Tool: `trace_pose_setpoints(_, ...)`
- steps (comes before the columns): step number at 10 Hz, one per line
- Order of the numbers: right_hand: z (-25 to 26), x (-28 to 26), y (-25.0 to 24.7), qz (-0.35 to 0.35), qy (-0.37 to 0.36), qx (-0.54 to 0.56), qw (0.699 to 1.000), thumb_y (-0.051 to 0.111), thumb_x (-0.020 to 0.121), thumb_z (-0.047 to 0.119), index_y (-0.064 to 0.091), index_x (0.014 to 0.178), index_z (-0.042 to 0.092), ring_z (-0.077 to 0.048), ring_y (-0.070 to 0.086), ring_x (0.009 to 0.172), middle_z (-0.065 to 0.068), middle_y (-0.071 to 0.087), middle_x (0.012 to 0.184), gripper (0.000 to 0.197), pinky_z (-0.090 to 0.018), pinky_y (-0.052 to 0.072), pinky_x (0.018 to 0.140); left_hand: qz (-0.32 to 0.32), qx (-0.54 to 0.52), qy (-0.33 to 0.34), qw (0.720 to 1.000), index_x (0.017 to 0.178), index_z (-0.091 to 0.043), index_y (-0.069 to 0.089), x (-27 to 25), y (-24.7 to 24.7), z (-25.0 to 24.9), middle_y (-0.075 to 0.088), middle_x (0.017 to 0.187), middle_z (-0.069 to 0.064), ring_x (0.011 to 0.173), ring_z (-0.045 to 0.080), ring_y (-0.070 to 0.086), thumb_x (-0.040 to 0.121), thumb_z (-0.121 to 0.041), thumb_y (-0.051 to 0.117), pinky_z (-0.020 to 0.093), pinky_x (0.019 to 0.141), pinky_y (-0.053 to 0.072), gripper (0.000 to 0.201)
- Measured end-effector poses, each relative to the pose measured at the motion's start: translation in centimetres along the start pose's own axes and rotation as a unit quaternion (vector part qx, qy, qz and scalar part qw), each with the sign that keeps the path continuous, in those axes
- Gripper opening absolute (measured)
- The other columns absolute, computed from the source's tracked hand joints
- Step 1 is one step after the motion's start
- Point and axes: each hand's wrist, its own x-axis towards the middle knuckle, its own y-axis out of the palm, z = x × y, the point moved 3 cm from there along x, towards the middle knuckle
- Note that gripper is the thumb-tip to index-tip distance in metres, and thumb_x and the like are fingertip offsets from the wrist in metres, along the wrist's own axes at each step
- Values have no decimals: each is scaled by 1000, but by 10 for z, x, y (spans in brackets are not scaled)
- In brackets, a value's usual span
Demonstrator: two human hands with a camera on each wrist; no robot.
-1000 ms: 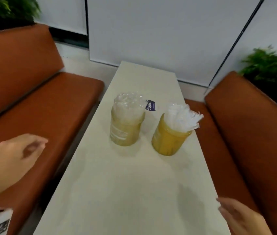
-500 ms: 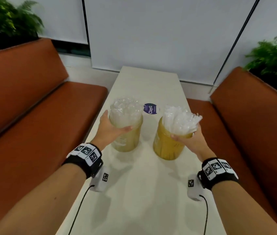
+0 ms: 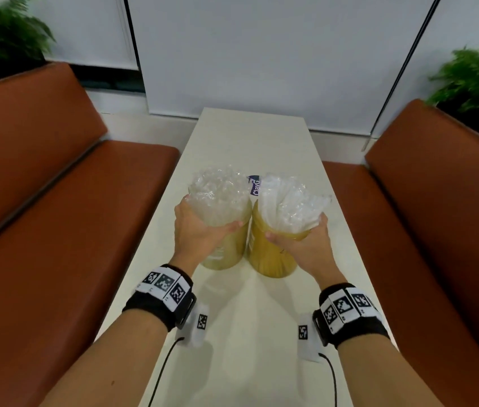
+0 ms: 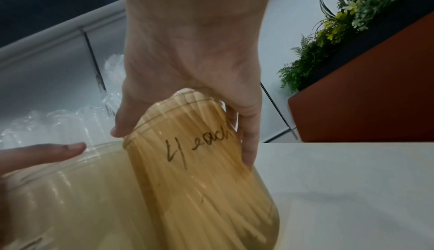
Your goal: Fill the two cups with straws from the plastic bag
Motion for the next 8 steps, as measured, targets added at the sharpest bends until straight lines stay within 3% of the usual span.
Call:
trace_pose_setpoints(1,-1,24,6,-5,7,-17,1000,89,29,79,22,151,30,-24,48,137,2,49,146,148,-52,47,109,5,13,-5,1000,136,-29,47,23,10,-7,47,128,-6,122,20,56,27,-75,89,45,102,52,126)
trace_pose_setpoints(3,3,85,13,-7,8,-19,1000,90,27,79,18,154,24,-24,45,140,0,45,150,156,-50,45,112,26,8,-4,1000,142,-23,37,68,35,-19,43,135,-2,130,23,49,35,-69,91,44,110,44,128)
trace_pose_setpoints(6,12,126,15,0,25,-33,999,92,34,72,15,156,21,-26,40,143,-4,39,153,153,-48,42,115,48,18,-9,999,149,-19,30,102,56,-26,38,144,2,138,25,41,42,-67,92,43,115,38,132)
trace_pose_setpoints(7,22,118,12,21,43,-37,998,94,43,64,-6,160,18,-28,27,152,-9,25,164,160,-48,32,121,71,43,-27,996,155,-19,20,98,48,-35,31,154,4,146,24,34,40,-70,91,43,118,34,145)
trace_pose_setpoints(8,21,106,7,38,68,-33,996,92,52,62,-31,153,14,-30,14,156,-13,5,170,166,-45,23,125,89,37,-51,994,160,-18,-10,91,38,-34,5,169,6,156,24,9,44,-66,92,46,125,18,162)
